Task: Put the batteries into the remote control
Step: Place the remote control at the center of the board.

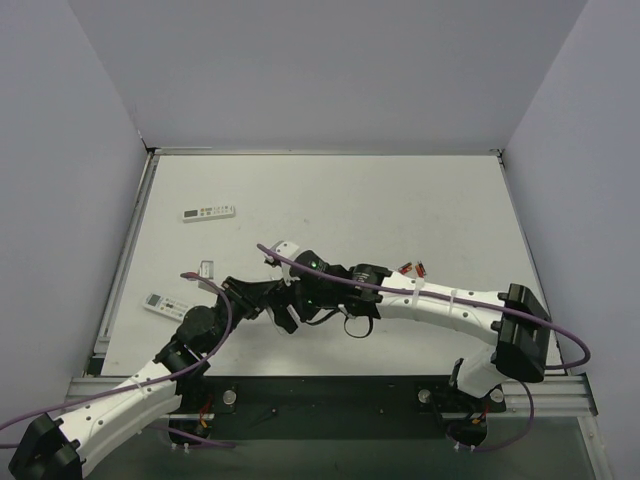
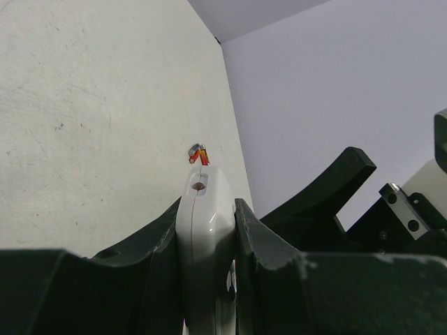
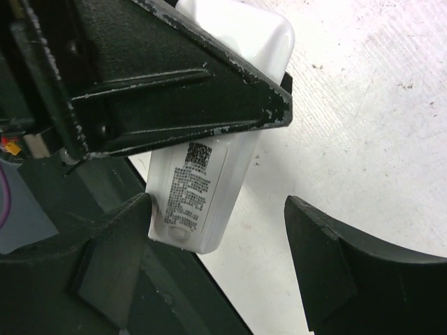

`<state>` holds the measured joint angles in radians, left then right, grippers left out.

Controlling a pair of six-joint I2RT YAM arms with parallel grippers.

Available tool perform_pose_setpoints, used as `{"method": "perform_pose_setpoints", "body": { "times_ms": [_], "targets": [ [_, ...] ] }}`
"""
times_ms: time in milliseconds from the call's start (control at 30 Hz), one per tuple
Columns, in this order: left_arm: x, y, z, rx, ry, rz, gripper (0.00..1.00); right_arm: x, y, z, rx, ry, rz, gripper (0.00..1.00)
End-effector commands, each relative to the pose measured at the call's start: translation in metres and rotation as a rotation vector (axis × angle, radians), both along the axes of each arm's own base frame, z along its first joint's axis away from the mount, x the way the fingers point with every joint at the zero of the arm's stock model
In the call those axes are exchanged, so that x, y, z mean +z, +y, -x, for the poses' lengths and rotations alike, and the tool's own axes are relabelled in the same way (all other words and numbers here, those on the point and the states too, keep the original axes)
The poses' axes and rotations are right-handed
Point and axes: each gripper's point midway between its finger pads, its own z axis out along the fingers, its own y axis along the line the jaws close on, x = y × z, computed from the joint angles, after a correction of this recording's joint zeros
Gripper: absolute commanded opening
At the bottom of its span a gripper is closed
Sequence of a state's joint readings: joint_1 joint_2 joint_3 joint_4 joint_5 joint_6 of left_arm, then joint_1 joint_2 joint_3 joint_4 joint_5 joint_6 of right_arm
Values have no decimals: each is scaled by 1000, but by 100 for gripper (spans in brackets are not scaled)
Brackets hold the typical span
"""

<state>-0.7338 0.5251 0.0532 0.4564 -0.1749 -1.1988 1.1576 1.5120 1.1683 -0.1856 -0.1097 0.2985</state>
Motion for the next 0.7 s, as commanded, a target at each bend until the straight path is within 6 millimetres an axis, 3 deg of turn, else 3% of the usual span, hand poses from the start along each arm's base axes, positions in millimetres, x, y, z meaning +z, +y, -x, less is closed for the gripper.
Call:
{"method": "perform_pose_setpoints", "body": {
  "times_ms": [0,167,333,500,600,667],
  "targets": [
    [37,-5,1,-18,-79,62,0,6,16,-5,-19,-21,-20,71],
    [35,-4,1,-19,-83,70,0,2,28,-2,4,7,-33,71],
    [39,-3,3,-24,-109,88,0,-2,28,-3,20,28,-32,66],
    [46,-4,6,-34,-135,101,1,-13,19,-8,-10,53,-13,44],
    [45,-3,6,-34,-135,98,9,-13,12,-11,-33,45,-10,23],
    [44,-3,6,-32,-136,94,24,-9,6,-15,-59,41,-16,9]
  ]
}}
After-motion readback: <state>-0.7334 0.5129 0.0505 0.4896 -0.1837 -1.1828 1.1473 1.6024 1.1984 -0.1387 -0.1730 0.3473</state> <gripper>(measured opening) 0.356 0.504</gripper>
